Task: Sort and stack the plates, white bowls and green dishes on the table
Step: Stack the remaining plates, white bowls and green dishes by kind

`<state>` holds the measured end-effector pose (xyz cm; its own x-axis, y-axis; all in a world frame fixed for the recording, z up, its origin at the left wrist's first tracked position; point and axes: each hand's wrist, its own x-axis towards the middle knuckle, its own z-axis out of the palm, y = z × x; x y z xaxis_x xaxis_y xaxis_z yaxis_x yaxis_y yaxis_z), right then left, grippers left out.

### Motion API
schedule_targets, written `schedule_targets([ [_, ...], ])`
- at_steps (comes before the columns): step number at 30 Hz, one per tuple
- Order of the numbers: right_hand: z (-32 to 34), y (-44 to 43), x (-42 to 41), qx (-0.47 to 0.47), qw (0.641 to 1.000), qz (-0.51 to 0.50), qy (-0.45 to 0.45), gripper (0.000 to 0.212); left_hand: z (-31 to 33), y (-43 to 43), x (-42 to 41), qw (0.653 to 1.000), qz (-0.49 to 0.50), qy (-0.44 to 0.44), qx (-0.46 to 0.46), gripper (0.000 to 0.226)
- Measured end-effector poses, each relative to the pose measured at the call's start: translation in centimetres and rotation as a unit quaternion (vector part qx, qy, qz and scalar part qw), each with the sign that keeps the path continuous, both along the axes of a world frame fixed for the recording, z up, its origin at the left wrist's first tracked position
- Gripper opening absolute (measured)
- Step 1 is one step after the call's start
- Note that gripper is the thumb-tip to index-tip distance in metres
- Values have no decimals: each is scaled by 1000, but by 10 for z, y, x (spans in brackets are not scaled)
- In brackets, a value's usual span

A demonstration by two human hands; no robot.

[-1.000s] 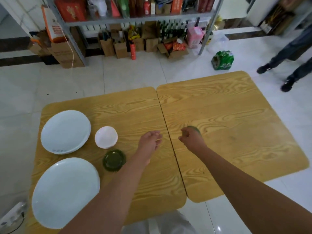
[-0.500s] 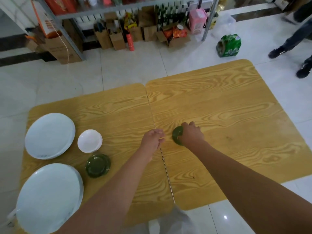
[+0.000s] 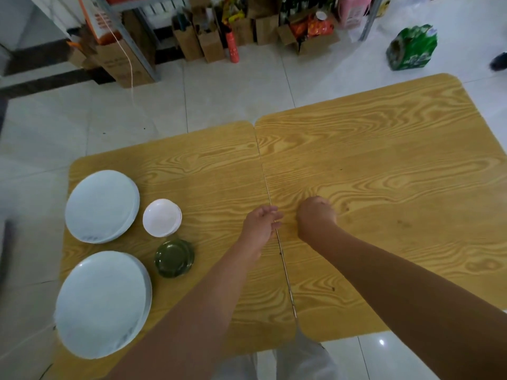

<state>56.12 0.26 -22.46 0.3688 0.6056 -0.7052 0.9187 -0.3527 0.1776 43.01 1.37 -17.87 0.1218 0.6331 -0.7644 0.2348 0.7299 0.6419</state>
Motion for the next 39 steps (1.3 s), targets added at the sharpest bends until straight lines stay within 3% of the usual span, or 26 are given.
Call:
schedule_targets([
  [3, 11, -7, -2, 23, 1000, -9, 9, 85, -1, -1, 0, 1000, -10, -1, 4, 17],
  [6, 22, -10, 0, 80, 996, -38, 30, 83, 1, -3, 0, 1000, -17, -4, 5, 17],
  [14, 48, -18, 21, 209, 961, -168, 68, 29, 20, -2, -26, 1000, -1, -24, -6, 25],
  [15, 51, -19, 20, 217, 950, -204, 89, 24, 23, -1, -32, 1000, 5, -25, -7, 25],
  [17, 60, -20, 9, 236, 920, -280, 143, 37, 30, 0, -47, 999, 20, -29, -8, 20],
  [19, 71, -24, -6, 288, 866, -348, 214, 30, 38, 3, -64, 999, 33, -34, -10, 13],
  [20, 77, -25, -15, 308, 844, -367, 243, 19, 43, 4, -75, 999, 36, -40, -8, 11],
  [22, 85, -24, -36, 335, 826, -363, 269, 24, 53, 6, -98, 998, 33, -49, 0, 12],
  [27, 93, -15, -100, 350, 844, -302, 271, 41, 72, 9, -168, 997, 62, -50, 22, 15],
  [34, 90, -8, -192, 294, 850, -310, 309, 20, 72, 9, -268, 996, 90, 6, -16, 26],
  [39, 77, -3, -240, 274, 848, -322, 320, 31, 69, 6, -302, 993, 118, -29, -16, 50],
])
